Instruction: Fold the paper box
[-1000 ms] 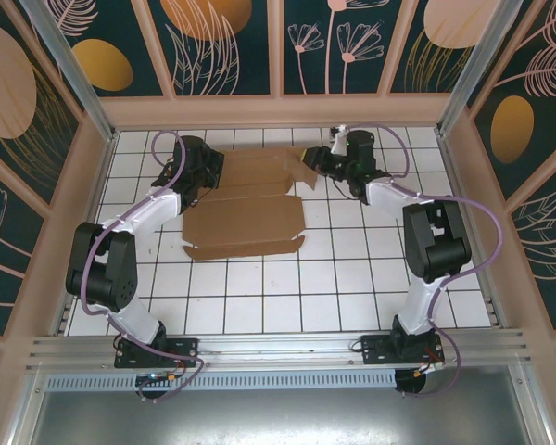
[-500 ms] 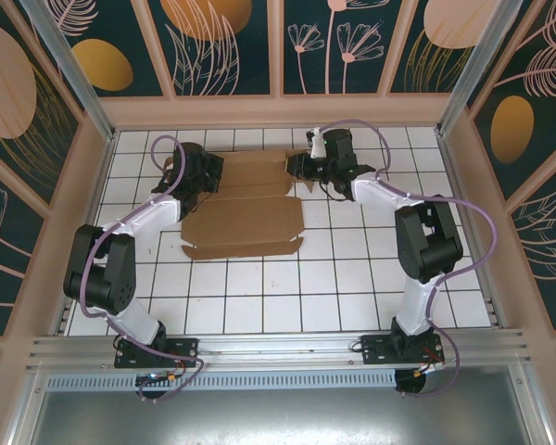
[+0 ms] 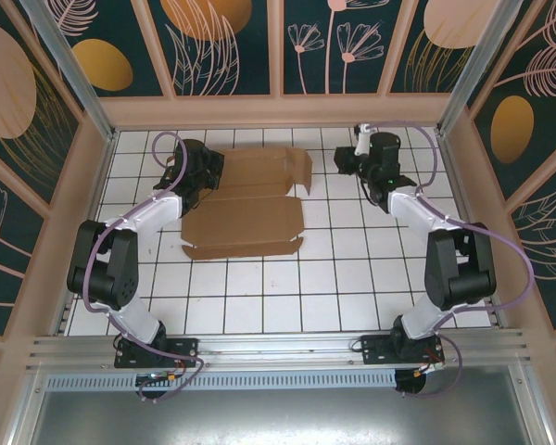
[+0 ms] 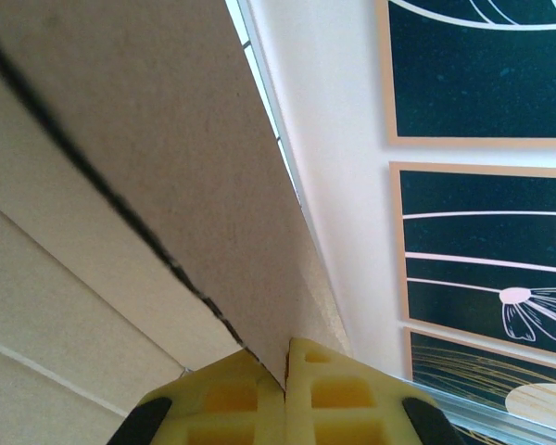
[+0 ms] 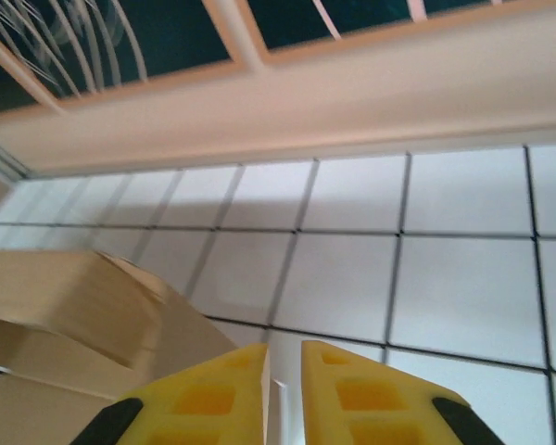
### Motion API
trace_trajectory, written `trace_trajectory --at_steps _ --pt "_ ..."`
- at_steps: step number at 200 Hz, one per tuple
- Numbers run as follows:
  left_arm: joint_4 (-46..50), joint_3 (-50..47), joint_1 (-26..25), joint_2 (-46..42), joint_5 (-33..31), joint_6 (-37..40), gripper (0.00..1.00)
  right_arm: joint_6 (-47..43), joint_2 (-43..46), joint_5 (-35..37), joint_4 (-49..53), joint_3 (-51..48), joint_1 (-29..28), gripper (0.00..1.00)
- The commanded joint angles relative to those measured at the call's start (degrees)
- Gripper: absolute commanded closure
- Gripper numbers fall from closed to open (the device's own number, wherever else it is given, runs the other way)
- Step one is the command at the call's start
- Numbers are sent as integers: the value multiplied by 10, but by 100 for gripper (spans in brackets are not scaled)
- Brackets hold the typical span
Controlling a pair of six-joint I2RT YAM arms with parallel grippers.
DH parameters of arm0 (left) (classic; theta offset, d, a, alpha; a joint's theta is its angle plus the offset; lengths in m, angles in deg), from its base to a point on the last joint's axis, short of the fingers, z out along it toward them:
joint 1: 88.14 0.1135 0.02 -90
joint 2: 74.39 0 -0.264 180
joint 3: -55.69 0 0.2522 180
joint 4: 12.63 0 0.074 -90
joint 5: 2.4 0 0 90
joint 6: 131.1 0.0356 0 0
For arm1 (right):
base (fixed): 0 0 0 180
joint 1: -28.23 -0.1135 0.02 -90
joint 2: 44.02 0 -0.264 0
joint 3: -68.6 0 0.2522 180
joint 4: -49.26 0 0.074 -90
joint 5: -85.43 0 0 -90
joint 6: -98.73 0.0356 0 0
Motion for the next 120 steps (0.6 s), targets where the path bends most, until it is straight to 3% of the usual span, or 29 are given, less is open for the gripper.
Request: trace_trajectory --at_steps 1,38,120 --pt "10 -13 1 26 0 14 100 -137 -35 9 -84 -34 -4 85" --pt "8 -17 1 28 5 12 100 -228 -97 -9 -86 -3 -22 85" --pt "48 53 4 61 -6 25 100 -238 -158 -121 -130 41 -38 80"
